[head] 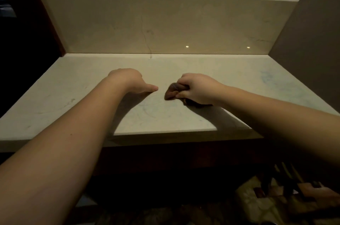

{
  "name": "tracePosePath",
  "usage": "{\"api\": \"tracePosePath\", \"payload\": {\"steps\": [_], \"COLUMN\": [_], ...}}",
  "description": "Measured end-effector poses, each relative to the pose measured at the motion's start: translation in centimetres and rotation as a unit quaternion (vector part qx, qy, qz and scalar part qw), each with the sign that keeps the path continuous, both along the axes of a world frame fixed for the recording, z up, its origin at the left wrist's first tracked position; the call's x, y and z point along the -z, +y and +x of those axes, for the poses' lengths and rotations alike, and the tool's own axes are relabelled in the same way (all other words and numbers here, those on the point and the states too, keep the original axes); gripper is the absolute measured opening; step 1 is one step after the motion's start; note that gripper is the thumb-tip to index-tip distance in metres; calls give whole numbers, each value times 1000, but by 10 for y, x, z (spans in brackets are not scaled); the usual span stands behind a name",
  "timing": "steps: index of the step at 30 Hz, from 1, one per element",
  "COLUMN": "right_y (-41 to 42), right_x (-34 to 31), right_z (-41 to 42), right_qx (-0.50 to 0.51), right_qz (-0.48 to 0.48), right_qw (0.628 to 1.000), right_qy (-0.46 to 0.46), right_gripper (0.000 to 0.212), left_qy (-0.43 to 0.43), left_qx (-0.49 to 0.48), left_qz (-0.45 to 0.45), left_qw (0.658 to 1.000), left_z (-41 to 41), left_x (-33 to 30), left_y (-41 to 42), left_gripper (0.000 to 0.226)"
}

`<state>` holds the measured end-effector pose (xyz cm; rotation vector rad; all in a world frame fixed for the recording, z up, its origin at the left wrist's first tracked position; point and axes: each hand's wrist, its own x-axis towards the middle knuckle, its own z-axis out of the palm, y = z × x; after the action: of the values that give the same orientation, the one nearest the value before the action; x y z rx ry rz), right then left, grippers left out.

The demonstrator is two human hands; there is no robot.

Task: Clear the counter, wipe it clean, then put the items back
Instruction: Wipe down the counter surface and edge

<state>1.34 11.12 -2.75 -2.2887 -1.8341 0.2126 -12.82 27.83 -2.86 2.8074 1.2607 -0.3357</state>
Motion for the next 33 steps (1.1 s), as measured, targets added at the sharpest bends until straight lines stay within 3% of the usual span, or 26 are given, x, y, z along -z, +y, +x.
{"api": "tracePosePath", "payload": {"steps": [8, 13, 19, 25, 28, 30, 33], "right_y": [-87, -50, -42, -88, -93, -94, -85], "right_x": [1, -2, 8, 3, -10, -28, -49], "right_z": [-16, -25, -37, -27, -24, -16, 11], "right_qx": [-47, -28, -29, -81, -101, -90, -28], "right_qz": [-32, -15, 41, 15, -59, -91, -42], "right_qw": [998, 999, 999, 996, 993, 991, 995], "right_qy": [42, -9, 1, 16, -2, 46, 92], "right_gripper": [9, 17, 20, 14, 15, 11, 10], "left_qy": [9, 9, 13, 6, -1, -2, 2], "left_qx": [19, 24, 30, 36, 37, 36, 24], "left_qz": [27, 35, 50, 64, 68, 70, 65], "left_qw": [999, 999, 998, 997, 997, 997, 998], "left_z": [-3, -1, -5, -9, -10, -10, -10], "left_x": [3, 5, 6, 3, 1, 0, -1], "left_y": [0, 1, -1, -7, -11, -13, -16], "left_gripper": [86, 87, 89, 82, 78, 76, 70]}}
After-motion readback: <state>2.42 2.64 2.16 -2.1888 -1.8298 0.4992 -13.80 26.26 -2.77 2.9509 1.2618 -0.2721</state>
